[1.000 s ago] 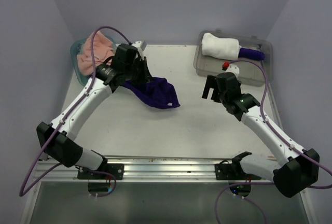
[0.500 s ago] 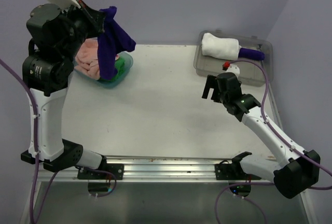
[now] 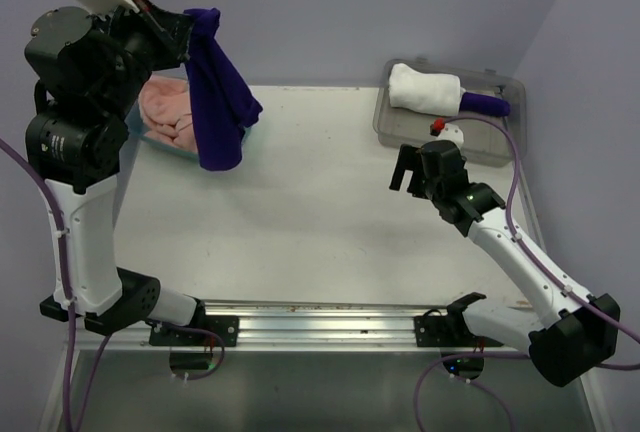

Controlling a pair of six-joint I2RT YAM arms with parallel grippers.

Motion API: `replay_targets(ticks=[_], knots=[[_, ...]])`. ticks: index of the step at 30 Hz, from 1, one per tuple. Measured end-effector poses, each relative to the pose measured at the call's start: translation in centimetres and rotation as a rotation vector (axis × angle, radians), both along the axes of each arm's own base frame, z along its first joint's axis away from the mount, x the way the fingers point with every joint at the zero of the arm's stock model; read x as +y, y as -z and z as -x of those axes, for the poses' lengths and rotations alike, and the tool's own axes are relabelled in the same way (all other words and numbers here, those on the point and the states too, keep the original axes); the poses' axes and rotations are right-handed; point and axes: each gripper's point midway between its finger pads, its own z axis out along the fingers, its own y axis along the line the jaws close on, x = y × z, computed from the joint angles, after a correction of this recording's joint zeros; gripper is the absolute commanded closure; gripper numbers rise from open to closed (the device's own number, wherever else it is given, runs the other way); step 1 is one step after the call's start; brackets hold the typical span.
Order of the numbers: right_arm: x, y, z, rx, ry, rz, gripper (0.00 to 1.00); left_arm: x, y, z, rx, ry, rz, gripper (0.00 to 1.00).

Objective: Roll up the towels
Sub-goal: Move the towel to the center of the board

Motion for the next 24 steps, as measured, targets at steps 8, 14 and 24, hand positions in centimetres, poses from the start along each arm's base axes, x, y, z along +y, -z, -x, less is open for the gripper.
replay_targets(ticks=[8, 14, 24], knots=[[0.2, -0.2, 0.1, -0.003, -0.01, -0.009, 0.01, -1.1, -2.5, 3.2, -0.069, 0.104, 0.046, 1.0], [0.2, -0.3, 0.2, -0.008, -0.01, -0.011, 0.01, -2.4, -4.0, 6.1, -0.129, 0.217, 0.089, 1.0], [-0.1, 0.1, 0.4, 0.0, -0.004, -0.001, 0.01, -12.9, 14.5, -0.1, 0.277, 0.527, 0.172, 0.95]])
